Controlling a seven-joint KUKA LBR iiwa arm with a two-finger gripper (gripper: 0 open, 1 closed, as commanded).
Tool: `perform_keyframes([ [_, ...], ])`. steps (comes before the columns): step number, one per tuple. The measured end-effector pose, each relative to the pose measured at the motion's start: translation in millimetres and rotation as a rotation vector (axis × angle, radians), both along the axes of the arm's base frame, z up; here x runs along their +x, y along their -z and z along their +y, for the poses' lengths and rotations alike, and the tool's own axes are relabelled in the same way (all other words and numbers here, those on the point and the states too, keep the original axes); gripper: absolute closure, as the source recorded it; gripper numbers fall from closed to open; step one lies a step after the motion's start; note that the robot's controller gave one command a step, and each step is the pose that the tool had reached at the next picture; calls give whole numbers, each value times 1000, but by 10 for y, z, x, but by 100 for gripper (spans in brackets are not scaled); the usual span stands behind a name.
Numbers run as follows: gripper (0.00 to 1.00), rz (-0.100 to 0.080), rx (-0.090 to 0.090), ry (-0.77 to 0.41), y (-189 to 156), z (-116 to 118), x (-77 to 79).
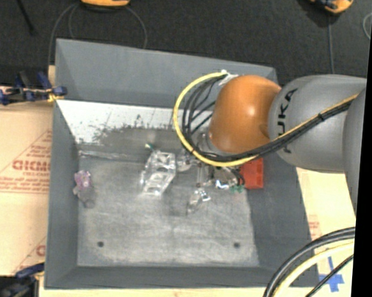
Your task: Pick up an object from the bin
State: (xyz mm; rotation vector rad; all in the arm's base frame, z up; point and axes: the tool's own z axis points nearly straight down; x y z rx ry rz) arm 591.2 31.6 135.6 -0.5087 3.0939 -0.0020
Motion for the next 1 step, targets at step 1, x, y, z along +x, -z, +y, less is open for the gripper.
perform_keyframes([
  [1,0,3,2,10,319,186,292],
])
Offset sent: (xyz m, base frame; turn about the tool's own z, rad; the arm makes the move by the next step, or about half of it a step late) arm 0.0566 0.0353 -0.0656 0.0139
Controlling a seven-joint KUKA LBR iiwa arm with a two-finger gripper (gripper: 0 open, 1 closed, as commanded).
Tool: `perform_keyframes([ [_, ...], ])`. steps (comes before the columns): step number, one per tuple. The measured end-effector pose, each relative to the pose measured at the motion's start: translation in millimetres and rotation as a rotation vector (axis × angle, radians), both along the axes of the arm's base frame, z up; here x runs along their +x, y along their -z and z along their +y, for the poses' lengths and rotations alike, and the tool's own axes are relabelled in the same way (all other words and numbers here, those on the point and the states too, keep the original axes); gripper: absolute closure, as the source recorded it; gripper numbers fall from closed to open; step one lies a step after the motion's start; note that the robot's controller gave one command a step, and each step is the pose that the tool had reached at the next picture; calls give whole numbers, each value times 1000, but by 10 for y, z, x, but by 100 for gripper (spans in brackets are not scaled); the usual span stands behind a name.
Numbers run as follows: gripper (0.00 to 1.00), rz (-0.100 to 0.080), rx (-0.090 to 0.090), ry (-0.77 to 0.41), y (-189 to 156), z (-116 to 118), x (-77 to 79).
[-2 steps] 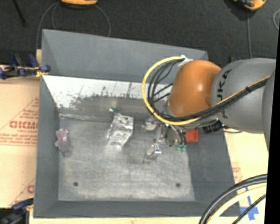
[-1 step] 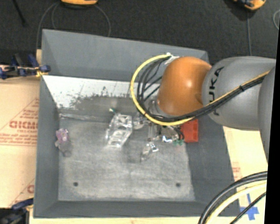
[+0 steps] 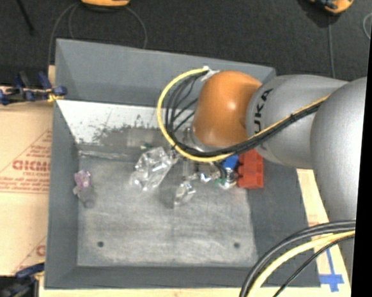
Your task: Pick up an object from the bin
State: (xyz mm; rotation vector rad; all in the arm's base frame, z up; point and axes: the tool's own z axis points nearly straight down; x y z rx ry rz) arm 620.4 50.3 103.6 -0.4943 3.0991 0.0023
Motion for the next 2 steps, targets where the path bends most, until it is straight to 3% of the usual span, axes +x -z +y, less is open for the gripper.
perform_keyframes([
  [1,0,-6,2,152,-415,5,361],
  [2,0,1,0,130,208,4,262],
])
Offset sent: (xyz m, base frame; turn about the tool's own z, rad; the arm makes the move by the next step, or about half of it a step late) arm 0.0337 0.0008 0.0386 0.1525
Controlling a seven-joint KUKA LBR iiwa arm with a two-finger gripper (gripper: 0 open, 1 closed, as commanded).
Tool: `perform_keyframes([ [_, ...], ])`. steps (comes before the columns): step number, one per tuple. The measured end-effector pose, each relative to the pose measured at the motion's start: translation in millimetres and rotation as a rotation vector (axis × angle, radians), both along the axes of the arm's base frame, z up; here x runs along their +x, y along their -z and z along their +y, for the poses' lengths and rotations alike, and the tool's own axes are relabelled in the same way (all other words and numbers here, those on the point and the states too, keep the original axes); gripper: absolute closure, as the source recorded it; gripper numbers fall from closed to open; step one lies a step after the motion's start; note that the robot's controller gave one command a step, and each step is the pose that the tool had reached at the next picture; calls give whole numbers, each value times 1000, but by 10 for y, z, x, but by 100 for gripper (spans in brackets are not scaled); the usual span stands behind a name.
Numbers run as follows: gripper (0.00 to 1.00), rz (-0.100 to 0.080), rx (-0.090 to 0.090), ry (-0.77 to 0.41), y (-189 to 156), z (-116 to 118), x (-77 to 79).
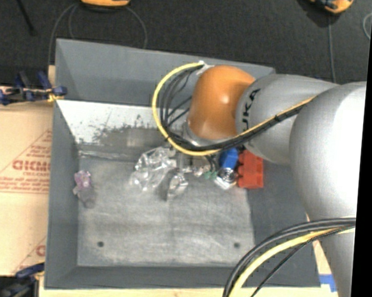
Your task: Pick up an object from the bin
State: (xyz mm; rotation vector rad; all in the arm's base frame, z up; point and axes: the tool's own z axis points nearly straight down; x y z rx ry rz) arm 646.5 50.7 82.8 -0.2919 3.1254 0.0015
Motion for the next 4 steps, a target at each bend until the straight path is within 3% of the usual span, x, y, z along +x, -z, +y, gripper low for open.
perform_keyframes([
  [1,100,-10,1,1,-56,3,31],
  [2,0,-4,2,1,-29,5,11],
  [3,100,-7,2,2,-45,7,22],
  [4,100,-11,-3,-30,-1309,-213,2],
])
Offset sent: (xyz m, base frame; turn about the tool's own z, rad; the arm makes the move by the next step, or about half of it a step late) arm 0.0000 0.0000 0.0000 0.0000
